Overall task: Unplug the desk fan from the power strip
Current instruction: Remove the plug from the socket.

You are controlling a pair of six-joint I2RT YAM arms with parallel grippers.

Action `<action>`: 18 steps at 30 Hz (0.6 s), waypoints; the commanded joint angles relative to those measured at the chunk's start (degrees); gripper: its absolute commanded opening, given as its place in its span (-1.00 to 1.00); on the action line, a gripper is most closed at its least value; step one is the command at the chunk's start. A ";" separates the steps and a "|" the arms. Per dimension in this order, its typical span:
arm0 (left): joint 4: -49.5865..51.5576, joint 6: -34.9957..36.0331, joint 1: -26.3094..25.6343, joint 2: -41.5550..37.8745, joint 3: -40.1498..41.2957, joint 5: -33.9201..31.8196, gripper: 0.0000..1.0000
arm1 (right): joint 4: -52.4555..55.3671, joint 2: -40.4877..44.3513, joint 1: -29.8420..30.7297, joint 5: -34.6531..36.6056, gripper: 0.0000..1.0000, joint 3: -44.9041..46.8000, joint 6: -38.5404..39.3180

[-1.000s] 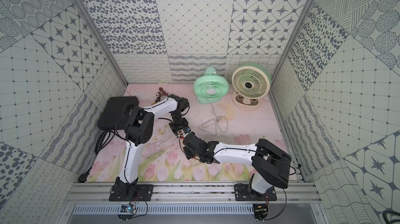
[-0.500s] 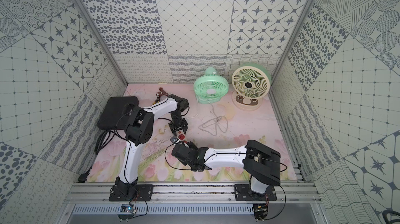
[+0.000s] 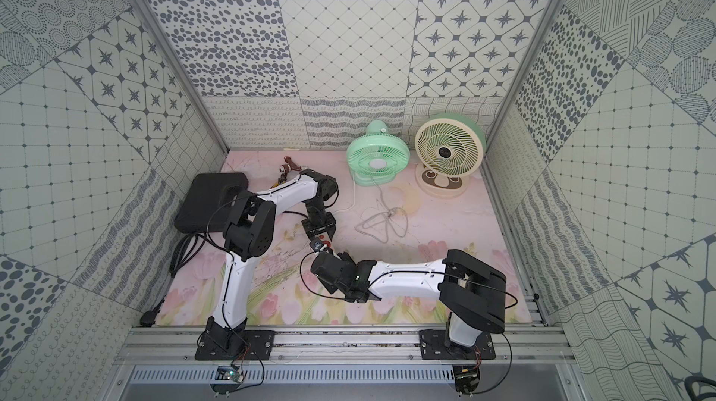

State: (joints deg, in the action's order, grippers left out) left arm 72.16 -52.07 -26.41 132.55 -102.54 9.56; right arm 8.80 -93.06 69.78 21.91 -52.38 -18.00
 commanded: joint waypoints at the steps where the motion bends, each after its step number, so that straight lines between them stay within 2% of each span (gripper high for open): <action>1: 0.81 -2.60 0.05 4.56 3.93 -12.84 -1.00 | -11.70 4.45 -4.39 -1.54 -1.00 0.89 -5.51; 9: 0.90 -2.51 0.13 4.56 3.84 -12.91 -1.00 | -15.78 7.50 -11.35 -9.65 -1.00 6.27 -15.02; 18: 1.23 -2.59 0.13 4.47 3.58 -13.04 -1.00 | -15.27 7.03 -11.75 -10.77 -1.00 5.79 -14.35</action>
State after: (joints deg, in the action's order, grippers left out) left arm 72.14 -55.75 -26.35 132.55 -102.54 10.46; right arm 2.20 -87.57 60.62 4.95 -45.21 -31.33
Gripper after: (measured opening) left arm 0.518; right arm 0.173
